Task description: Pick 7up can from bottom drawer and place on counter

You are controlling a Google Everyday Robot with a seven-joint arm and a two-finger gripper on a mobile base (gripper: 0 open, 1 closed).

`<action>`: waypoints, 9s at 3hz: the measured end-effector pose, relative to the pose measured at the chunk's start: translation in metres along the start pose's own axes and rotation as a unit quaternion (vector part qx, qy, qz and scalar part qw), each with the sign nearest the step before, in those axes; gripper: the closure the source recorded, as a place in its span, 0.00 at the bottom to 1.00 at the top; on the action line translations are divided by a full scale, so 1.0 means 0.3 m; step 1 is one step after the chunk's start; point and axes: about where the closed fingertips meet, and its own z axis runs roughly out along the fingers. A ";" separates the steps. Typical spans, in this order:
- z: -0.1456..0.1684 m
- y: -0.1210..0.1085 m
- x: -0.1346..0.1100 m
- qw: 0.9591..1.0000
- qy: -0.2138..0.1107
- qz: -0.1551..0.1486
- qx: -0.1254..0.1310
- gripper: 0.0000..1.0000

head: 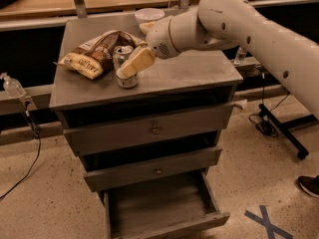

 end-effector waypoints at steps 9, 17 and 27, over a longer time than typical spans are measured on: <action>-0.142 0.327 -0.163 0.977 -0.127 -0.110 -0.131 1.00; 0.132 0.892 0.632 0.977 -0.186 0.095 -0.045 1.00; 0.401 0.964 1.771 0.940 -0.251 0.215 -0.080 1.00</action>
Offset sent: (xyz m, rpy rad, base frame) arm 0.0738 0.0088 -0.0040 0.2338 0.1083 -0.1112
